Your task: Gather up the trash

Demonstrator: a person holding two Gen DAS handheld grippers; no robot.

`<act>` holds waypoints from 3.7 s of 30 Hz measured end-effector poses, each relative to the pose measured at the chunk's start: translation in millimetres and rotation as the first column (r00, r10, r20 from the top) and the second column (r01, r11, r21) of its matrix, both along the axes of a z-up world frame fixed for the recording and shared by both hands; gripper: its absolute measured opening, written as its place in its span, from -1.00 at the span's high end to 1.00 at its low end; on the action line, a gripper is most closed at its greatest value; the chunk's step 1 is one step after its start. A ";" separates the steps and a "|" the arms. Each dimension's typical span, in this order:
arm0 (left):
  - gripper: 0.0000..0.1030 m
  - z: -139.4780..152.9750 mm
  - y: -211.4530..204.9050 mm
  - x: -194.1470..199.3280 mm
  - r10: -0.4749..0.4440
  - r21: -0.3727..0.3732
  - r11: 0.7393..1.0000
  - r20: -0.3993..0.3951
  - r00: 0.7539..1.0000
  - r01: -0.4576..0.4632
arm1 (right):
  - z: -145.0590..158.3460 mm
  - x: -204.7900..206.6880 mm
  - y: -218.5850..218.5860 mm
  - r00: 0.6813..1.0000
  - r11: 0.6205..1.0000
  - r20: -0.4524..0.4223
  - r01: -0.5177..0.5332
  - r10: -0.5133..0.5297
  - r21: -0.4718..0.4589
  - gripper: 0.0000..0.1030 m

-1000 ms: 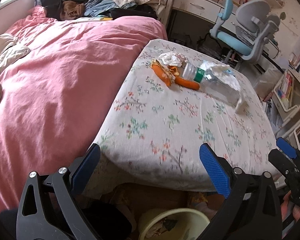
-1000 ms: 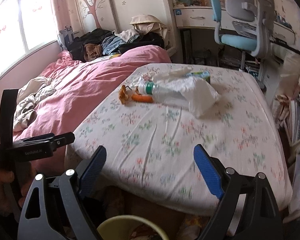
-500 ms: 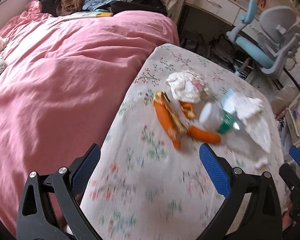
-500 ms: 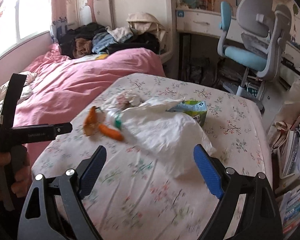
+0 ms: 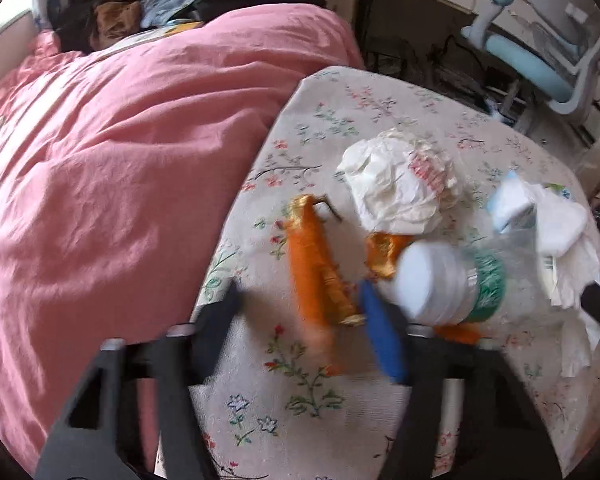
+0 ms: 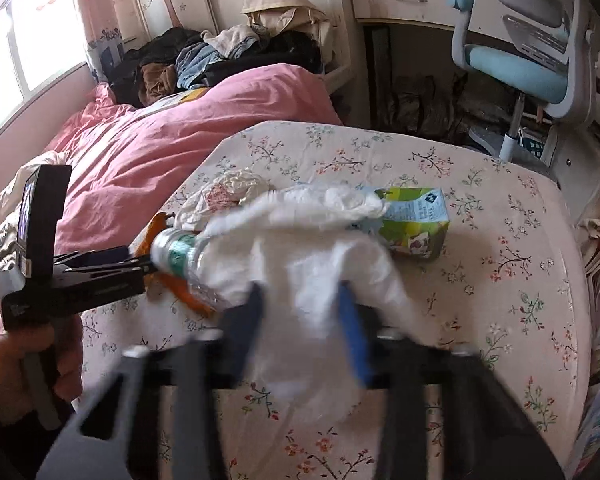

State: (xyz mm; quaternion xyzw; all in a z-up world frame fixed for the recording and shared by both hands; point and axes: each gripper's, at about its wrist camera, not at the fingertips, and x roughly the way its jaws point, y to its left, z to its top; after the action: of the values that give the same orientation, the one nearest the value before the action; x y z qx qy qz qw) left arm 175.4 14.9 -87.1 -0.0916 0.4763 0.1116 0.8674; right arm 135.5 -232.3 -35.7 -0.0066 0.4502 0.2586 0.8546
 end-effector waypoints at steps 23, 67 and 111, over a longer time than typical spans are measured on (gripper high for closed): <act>0.70 68.5 19.7 -145.6 -0.054 -0.327 0.935 0.245 0.968 0.135 | 59.4 -96.0 -70.2 0.995 0.907 0.024 0.078 -0.097 0.414 0.94; -0.11 -16.1 -128.4 -291.3 -0.496 -0.184 0.864 -0.161 0.853 0.468 | 6.2 -251.3 -44.8 0.987 0.964 -0.099 0.142 -0.123 0.223 -0.37; -0.34 -13.4 -85.3 -282.8 -0.338 -0.232 0.921 -0.080 0.938 0.313 | -17.7 -249.6 -31.1 0.981 0.966 -0.061 0.190 -0.182 0.177 -0.48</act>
State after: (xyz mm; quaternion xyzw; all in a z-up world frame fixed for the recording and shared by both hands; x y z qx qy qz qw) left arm -107.3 -70.4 -100.5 -0.0980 0.5446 -0.0814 0.8290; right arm -114.1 -263.4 -53.4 0.1194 0.4422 0.2175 0.8619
